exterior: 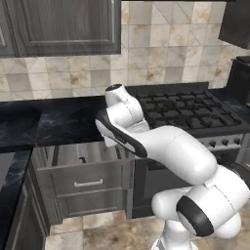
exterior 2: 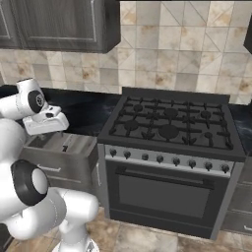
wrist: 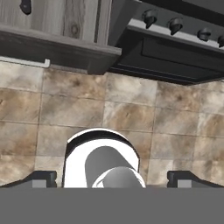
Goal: Pick up the knife from the drawer and place it on the cutting board. Then place the meat from the plate to the cutting board.
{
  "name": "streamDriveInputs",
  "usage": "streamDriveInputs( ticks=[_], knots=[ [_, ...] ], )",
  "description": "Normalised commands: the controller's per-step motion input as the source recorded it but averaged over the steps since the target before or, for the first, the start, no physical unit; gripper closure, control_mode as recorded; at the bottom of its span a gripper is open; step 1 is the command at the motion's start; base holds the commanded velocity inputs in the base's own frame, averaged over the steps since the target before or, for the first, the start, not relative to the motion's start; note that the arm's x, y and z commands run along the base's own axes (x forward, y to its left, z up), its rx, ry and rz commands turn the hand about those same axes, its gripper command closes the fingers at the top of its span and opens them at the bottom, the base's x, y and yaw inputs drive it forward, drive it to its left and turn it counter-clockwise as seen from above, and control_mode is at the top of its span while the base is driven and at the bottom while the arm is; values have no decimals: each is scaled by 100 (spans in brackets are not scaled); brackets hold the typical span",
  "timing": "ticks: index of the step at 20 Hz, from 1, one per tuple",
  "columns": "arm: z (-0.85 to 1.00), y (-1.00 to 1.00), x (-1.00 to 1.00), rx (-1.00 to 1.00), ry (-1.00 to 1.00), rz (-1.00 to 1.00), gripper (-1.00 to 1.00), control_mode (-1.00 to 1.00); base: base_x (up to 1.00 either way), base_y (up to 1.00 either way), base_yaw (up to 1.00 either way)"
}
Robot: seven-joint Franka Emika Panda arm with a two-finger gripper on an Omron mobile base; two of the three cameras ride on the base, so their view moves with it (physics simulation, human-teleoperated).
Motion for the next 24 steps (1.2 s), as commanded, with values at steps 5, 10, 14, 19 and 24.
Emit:
streamDriveInputs(
  ticks=[5,10,14,19,24],
  knots=[
    [-21,8,28,2,0,-2,-100,-100,0,0,0],
    [-26,11,46,2,0,-1,-100,-100,0,0,0],
    [-36,16,52,1,0,0,-100,-100,0,0,0],
    [-36,13,46,1,0,0,-100,-100,0,0,0],
    [-32,16,16,0,2,-1,-100,-100,0,0,0]
  ],
)
